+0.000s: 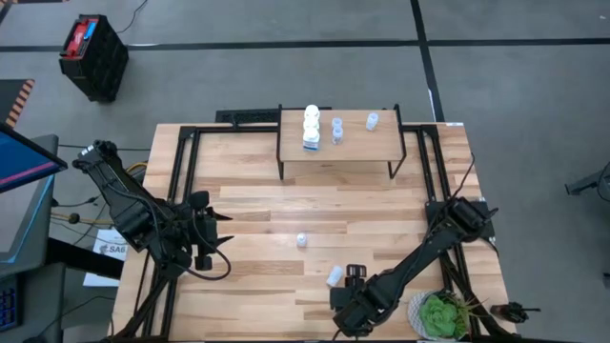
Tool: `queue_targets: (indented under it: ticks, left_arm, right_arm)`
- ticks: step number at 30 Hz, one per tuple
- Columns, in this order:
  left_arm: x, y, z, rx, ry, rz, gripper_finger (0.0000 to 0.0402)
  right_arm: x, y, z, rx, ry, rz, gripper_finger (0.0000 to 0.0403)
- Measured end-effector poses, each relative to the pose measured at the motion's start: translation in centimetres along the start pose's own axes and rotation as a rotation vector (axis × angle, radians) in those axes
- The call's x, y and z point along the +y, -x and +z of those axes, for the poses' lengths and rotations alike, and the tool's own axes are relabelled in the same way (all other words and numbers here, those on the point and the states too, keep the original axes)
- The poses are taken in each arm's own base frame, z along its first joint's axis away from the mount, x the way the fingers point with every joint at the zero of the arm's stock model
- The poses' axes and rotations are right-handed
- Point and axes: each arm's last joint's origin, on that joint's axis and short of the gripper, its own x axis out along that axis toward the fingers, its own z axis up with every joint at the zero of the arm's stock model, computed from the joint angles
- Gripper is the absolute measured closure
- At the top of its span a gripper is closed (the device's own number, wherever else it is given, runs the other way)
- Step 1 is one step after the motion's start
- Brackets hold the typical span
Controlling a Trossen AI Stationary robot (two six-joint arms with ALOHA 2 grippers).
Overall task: Pick and place medicine bottles onto shelf by color
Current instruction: Put the transparent pill bottle on the shelf aligned with the other transparent bottle
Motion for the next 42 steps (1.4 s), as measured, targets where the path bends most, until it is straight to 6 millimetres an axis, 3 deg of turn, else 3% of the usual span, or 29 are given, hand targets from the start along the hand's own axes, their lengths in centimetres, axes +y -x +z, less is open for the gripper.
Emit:
queue_targets:
  ticks: [13,17,24,28,31,37,42]
  left_arm:
    - [0.0,0.0,0.0,0.0,-0.002,0.0,0.0207]
    - [0.0,0.0,0.0,0.0,-0.016,0.0,0.0207]
    - [0.0,0.0,0.0,0.0,-0.015,0.0,0.0207]
    - [0.0,0.0,0.0,0.0,-0.036,0.0,0.0207]
    - [0.0,0.0,0.0,-0.001,-0.054,0.002,0.0207]
    - [0.0,0.0,0.0,-0.007,-0.077,0.012,0.0207]
    - [0.1,0.0,0.0,-0.016,-0.077,0.026,0.0207]
  right_arm:
    - [-0.5,0.0,0.5,0.01,0.014,0.011,0.0278]
    - [-1.2,0.6,0.7,0.026,0.073,0.011,0.0286]
    - [-3.9,6.1,2.7,0.043,0.209,-0.018,0.0267]
    - [-7.2,10.1,4.3,0.004,0.292,-0.055,0.0273]
    - [-10.7,12.7,5.2,-0.024,0.312,-0.119,0.027]
    - [-19.0,17.1,6.1,-0.1,0.291,-0.178,0.0266]
    - [-26.0,18.9,6.6,-0.159,0.199,-0.256,0.0267]
